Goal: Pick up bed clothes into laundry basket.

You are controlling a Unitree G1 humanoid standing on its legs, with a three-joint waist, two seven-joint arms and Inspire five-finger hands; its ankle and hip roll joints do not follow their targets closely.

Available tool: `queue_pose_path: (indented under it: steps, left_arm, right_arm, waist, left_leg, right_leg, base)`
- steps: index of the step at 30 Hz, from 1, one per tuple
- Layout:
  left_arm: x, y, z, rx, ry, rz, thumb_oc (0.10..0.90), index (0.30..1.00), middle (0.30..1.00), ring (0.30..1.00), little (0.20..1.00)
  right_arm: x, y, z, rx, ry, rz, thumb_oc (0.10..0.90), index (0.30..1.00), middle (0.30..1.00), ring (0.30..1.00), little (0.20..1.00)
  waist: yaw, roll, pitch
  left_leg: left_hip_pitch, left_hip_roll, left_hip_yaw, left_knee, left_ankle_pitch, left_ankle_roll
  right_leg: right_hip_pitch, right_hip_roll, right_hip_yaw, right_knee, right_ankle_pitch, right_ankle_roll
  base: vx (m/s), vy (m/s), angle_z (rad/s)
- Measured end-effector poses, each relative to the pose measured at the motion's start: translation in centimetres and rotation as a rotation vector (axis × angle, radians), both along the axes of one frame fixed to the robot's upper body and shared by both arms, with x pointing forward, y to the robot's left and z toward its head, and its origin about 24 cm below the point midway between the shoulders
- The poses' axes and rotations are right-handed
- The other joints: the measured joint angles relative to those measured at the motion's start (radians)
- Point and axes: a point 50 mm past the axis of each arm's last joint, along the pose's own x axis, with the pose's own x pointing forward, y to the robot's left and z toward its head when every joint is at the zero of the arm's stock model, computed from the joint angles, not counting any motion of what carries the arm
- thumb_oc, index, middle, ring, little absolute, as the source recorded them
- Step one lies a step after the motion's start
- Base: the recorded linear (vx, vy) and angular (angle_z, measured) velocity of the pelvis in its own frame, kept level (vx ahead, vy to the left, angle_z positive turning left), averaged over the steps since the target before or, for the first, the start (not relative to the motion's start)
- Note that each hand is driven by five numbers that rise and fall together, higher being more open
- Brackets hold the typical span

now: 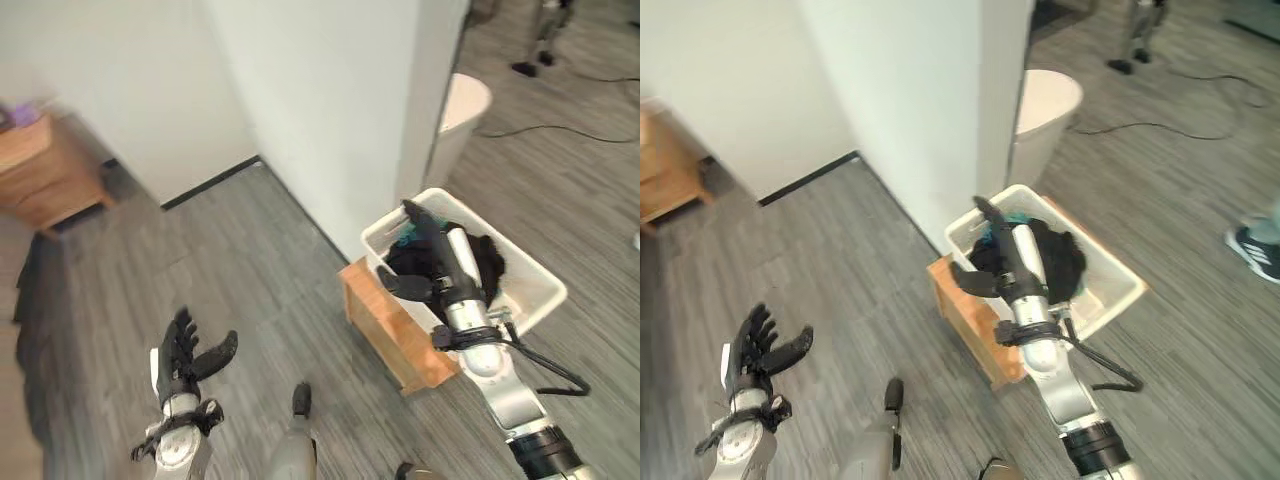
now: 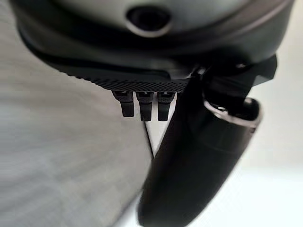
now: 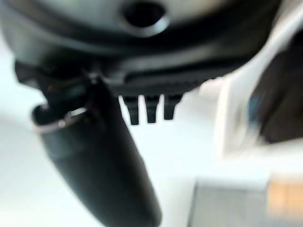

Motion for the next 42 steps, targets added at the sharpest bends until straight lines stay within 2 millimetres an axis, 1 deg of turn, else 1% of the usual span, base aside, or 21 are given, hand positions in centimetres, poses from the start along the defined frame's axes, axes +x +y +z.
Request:
queue_pose_path:
  steps: [1, 4, 5, 7, 8, 9, 10, 12, 13, 15, 17, 19, 20, 22, 24, 25, 27, 29, 31, 34, 42]
  left_arm:
    - [-0.7, 0.2, -0.6, -0.004, 0.031, 0.012, 0.8, 0.9, 0.9, 0.9, 0.9]
    - [-2.7, -0.2, -2.2, -0.052, 0.106, 0.028, 0.8, 0.9, 0.9, 0.9, 0.9]
    - [-2.0, -1.2, -2.3, -0.09, 0.084, 0.019, 0.8, 0.9, 0.9, 0.9, 0.9]
    - [-1.4, -1.8, -1.5, -0.103, 0.037, 0.004, 0.8, 0.9, 0.9, 0.9, 0.9]
    - [-0.5, -1.2, -0.1, -0.071, -0.032, -0.004, 0.8, 0.9, 0.9, 0.9, 0.9]
    - [1.9, -1.4, 0.8, -0.058, -0.077, -0.062, 0.8, 0.9, 0.9, 0.9, 0.9]
    - [2.8, -1.7, 1.4, -0.046, -0.1, -0.101, 0.8, 0.9, 0.9, 0.9, 0.9]
    - [3.0, -1.8, 2.1, -0.001, -0.114, -0.16, 0.8, 0.9, 0.9, 0.9, 0.9]
    - [2.6, -1.8, 2.2, 0.014, -0.11, -0.194, 0.8, 0.9, 0.9, 0.9, 0.9]
    - [2.4, -2.3, 2.4, 0.01, -0.12, -0.224, 0.8, 0.9, 0.9, 0.9, 0.9]
    - [1.5, -1.9, 2.7, 0.03, -0.119, -0.215, 0.8, 0.9, 0.9, 0.9, 0.9]
    - [1.2, -0.3, 3.7, 0.096, -0.142, -0.172, 0.8, 0.9, 0.9, 0.9, 0.9]
    - [1.1, 0.3, 4.1, 0.119, -0.149, -0.151, 0.8, 0.9, 0.9, 0.9, 0.9]
    - [2.3, 1.1, 5.8, 0.158, -0.217, -0.13, 0.8, 0.9, 0.9, 0.9, 0.9]
    - [2.5, 1.6, 6.4, 0.18, -0.233, -0.118, 0.8, 0.9, 0.9, 0.9, 0.9]
    - [2.3, 1.7, 6.3, 0.184, -0.225, -0.114, 0.8, 0.9, 0.9, 0.9, 0.9]
    - [1.3, 2.4, 6.1, 0.199, -0.205, -0.089, 0.8, 0.9, 0.9, 0.9, 0.9]
    - [1.5, 2.3, 6.3, 0.203, -0.221, -0.092, 0.8, 0.9, 0.9, 0.9, 0.9]
    - [1.5, 2.5, 6.4, 0.206, -0.217, -0.088, 0.8, 0.9, 0.9, 0.9, 0.9]
    - [0.7, 2.4, 5.7, 0.199, -0.183, -0.12, 0.8, 0.9, 0.9, 0.9, 0.9]
    - [-1.6, 1.4, 2.2, 0.113, -0.032, -0.144, 0.8, 0.9, 0.9, 0.9, 0.9]
  right_arm:
    - [-0.1, 0.3, -0.2, -0.006, 0.014, 0.026, 0.8, 0.9, 0.9, 0.9, 0.9]
    - [-1.3, -0.6, -1.7, 0.007, 0.087, 0.015, 0.8, 0.9, 0.9, 0.9, 0.9]
    - [-1.7, -2.0, -1.5, -0.046, 0.09, 0.002, 0.8, 0.9, 0.9, 0.9, 0.9]
    - [-1.4, -2.6, -1.2, -0.091, 0.09, 0.011, 0.8, 0.9, 0.9, 0.9, 0.9]
    - [-0.8, -2.0, -0.1, -0.069, 0.045, 0.023, 0.8, 0.9, 0.9, 0.9, 0.9]
    - [-0.8, -3.3, 0.0, -0.039, 0.037, -0.045, 0.8, 0.9, 0.9, 0.9, 0.9]
    - [-1.0, -4.3, -0.5, -0.044, 0.062, -0.084, 0.8, 0.9, 0.9, 0.9, 0.9]
    - [-1.8, -5.7, -1.1, -0.041, 0.084, -0.142, 0.8, 0.9, 0.9, 0.9, 0.9]
    - [-2.1, -6.9, -0.7, -0.038, 0.07, -0.188, 0.8, 0.9, 0.9, 0.9, 0.9]
    - [-2.4, -9.0, 0.3, -0.038, 0.03, -0.273, 0.8, 0.9, 0.9, 0.9, 0.9]
    - [-2.6, -9.6, 0.2, -0.037, 0.035, -0.3, 0.8, 0.9, 0.9, 0.9, 0.9]
    - [-3.5, -8.8, -1.8, 0.009, 0.106, -0.3, 0.8, 0.9, 0.9, 0.9, 0.9]
    - [-3.7, -8.2, -2.4, 0.006, 0.135, -0.273, 0.8, 0.9, 0.9, 0.9, 0.9]
    - [-4.5, -7.6, -3.6, -0.001, 0.188, -0.244, 0.8, 0.9, 0.9, 0.9, 0.9]
    - [-4.6, -7.6, -4.2, -0.006, 0.222, -0.243, 0.8, 0.9, 0.9, 0.9, 0.9]
    - [-4.5, -7.6, -4.1, -0.002, 0.217, -0.246, 0.8, 0.9, 0.9, 0.9, 0.9]
    - [-4.5, -7.4, -4.1, 0.011, 0.209, -0.246, 0.8, 0.9, 0.9, 0.9, 0.9]
    - [-5.2, -7.6, -4.7, 0.017, 0.235, -0.262, 0.8, 0.9, 0.9, 0.9, 0.9]
    - [-4.7, -7.3, -4.4, 0.03, 0.22, -0.254, 0.8, 0.9, 0.9, 0.9, 0.9]
    - [-4.5, -7.3, -4.1, 0.064, 0.204, -0.271, 0.8, 0.9, 0.9, 0.9, 0.9]
    - [-5.2, -9.5, -6.6, 0.092, 0.309, -0.393, 0.8, 0.9, 0.9, 0.9, 0.9]
  waist:
    - [0.009, -0.012, -0.003]
    - [-0.046, -0.016, -0.021]
    - [-0.085, 0.013, -0.008]
    - [-0.115, 0.062, -0.059]
    - [-0.132, 0.04, -0.048]
    - [-0.156, 0.039, -0.033]
    - [-0.164, 0.011, -0.033]
    - [-0.223, -0.027, -0.064]
    - [-0.237, -0.035, -0.087]
    - [-0.221, 0.002, -0.113]
    - [-0.192, 0.025, -0.131]
    - [-0.167, -0.02, -0.139]
    - [-0.16, -0.025, -0.14]
    - [-0.177, -0.03, -0.145]
    - [-0.152, -0.039, -0.138]
    - [-0.132, -0.043, -0.136]
    - [-0.111, -0.037, -0.142]
    - [-0.148, -0.062, -0.138]
    - [-0.129, -0.072, -0.118]
    - [-0.122, -0.075, -0.116]
    - [-0.062, -0.059, -0.128]
  left_leg:
    - [0.012, -0.018, -0.005, 0.062, 0.043, -0.061]
    - [0.121, -0.078, 0.079, 0.323, -0.016, -0.014]
    - [0.158, -0.099, 0.162, 0.282, 0.026, 0.06]
    - [0.167, -0.073, 0.104, 0.078, 0.105, 0.059]
    - [0.167, -0.076, 0.124, -0.014, 0.181, 0.0]
    - [0.154, -0.008, 0.265, 0.117, 0.042, -0.02]
    - [0.2, 0.028, 0.363, 0.156, 0.015, -0.099]
    - [0.244, 0.124, 0.477, 0.175, 0.047, -0.167]
    - [0.272, 0.153, 0.434, 0.143, 0.064, -0.184]
    - [0.301, 0.149, 0.407, 0.06, 0.105, -0.216]
    - [0.322, 0.121, 0.374, 0.026, 0.208, -0.187]
    - [0.31, 0.049, 0.301, -0.008, 0.204, -0.182]
    - [0.287, 0.027, 0.266, -0.002, 0.182, -0.151]
    - [0.226, -0.02, 0.112, 0.006, 0.109, -0.077]
    - [0.228, -0.073, 0.075, -0.049, 0.101, -0.092]
    - [0.228, -0.091, 0.078, -0.038, 0.096, -0.078]
    - [0.216, -0.12, 0.05, 0.019, 0.092, -0.124]
    - [0.227, -0.16, -0.069, -0.034, 0.134, -0.085]
    - [0.214, -0.148, -0.101, -0.055, 0.149, -0.076]
    - [0.209, -0.135, -0.146, -0.057, 0.153, -0.078]
    - [0.205, -0.14, -0.18, -0.059, 0.156, -0.087]
  right_leg:
    - [0.007, -0.014, -0.024, -0.025, 0.011, -0.007]
    - [0.102, -0.082, -0.206, -0.052, 0.006, 0.001]
    - [0.045, -0.126, -0.215, 0.199, -0.001, -0.031]
    - [-0.136, -0.092, -0.213, 0.202, -0.067, -0.034]
    - [-0.175, -0.076, -0.273, -0.011, 0.025, -0.073]
    - [-0.084, -0.086, -0.444, -0.078, 0.192, -0.086]
    - [-0.046, -0.118, -0.522, -0.05, 0.179, -0.098]
    - [0.001, -0.163, -0.632, 0.006, 0.163, -0.115]
    - [0.016, -0.177, -0.628, -0.005, 0.16, -0.118]
    - [0.012, -0.201, -0.68, 0.006, 0.159, -0.116]
    - [0.018, -0.237, -0.711, 0.051, 0.149, -0.062]
    - [0.052, -0.345, -0.74, 0.127, 0.135, -0.022]
    - [0.073, -0.356, -0.702, 0.146, 0.132, -0.002]
    - [0.069, -0.287, -0.431, 0.084, 0.057, 0.133]
    - [0.083, -0.254, -0.301, 0.064, 0.028, 0.135]
    - [0.094, -0.276, -0.31, 0.066, 0.026, 0.141]
    - [0.139, -0.285, -0.304, 0.071, 0.022, 0.16]
    - [0.15, -0.196, -0.105, 0.058, -0.025, 0.133]
    - [0.078, -0.128, -0.008, 0.051, -0.027, 0.126]
    - [0.111, -0.068, -0.014, -0.012, 0.021, 0.107]
    - [0.183, -0.063, -0.102, -0.108, 0.031, 0.109]
  base:
    - [-0.38, -0.278, 1.13]
    - [-0.36, -0.325, 1.9]
    - [-0.46, -0.354, 2.73]
    - [-0.42, -0.149, 1.95]
    - [-0.57, 0.06, 2.26]
    - [-0.76, 0.127, 2.76]
    - [-0.41, 0.134, 3.18]
    - [-0.3, 0.219, 2.59]
    - [-0.31, 0.251, 2.14]
    - [-0.21, 0.145, 1.32]
    - [-0.16, 0.044, 0.88]
    - [-0.1, -0.01, 1.52]
    - [0.01, 0.13, 2.18]
    - [0.01, 0.148, 2.6]
    - [0.0, 0.1, 1.98]
    - [-0.04, 0.145, 1.11]
    - [-0.02, 0.103, 0.82]
    - [0.03, 0.095, 1.4]
    - [0.05, 0.075, 0.69]
    - [0.02, 0.019, 0.48]
    - [0.01, 0.001, 0.25]
